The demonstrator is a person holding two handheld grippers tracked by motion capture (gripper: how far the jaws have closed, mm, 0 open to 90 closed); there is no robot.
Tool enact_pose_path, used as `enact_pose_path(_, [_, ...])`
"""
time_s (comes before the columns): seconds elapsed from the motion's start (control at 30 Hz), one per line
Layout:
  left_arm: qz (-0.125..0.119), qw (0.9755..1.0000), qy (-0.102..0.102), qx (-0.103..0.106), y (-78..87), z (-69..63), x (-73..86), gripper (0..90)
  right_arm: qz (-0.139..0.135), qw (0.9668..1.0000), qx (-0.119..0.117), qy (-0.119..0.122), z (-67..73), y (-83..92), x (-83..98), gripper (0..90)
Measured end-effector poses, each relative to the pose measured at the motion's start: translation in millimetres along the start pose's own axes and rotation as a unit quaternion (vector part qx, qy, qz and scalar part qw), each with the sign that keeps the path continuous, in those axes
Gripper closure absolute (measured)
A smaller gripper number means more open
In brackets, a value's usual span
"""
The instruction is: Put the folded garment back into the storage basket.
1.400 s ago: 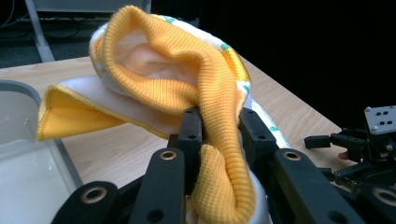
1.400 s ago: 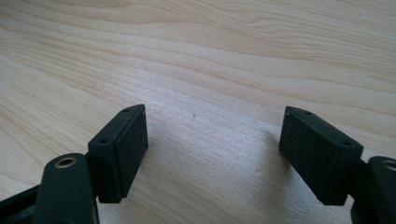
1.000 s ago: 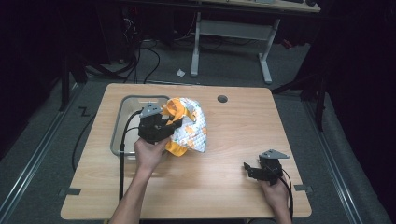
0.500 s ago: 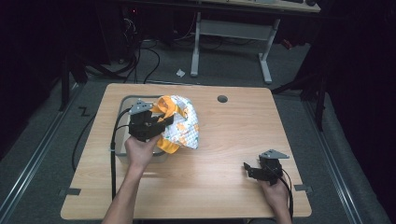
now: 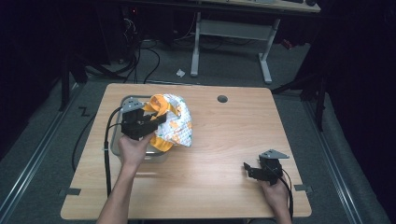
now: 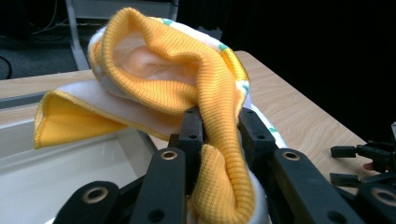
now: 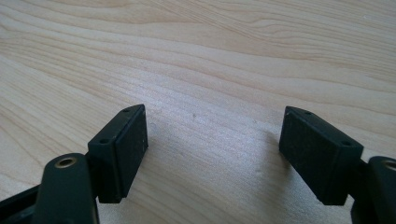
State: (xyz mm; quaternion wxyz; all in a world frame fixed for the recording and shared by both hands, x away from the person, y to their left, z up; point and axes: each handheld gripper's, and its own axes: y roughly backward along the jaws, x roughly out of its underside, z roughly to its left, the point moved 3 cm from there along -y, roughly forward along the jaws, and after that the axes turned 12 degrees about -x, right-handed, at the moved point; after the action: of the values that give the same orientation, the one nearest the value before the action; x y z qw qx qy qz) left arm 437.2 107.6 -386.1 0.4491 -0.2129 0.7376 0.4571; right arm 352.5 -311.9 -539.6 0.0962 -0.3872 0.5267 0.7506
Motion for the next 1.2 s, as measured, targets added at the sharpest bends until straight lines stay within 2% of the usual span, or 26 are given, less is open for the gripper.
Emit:
enact_pose_path(0.6, [-0.002, 0.9998, 0.013, -0.015, 12.2, 29.5, -1.3, 73.7, -0.001, 1.0, 0.0, 0.001, -0.1, -0.2, 0.0, 23.7])
enact_pose_path(0.87, [0.007, 0.9995, 0.022, -0.02, 12.6, 41.4, 0.8, 73.7, -0.001, 1.0, 0.0, 0.001, -0.1, -0.2, 0.0, 23.7])
enact_pose_path(1.2, [0.03, 0.9987, 0.028, -0.03, 7.3, 58.0, 9.3, 73.6, -0.001, 1.0, 0.0, 0.0, 0.0, -0.1, 0.0, 23.8])
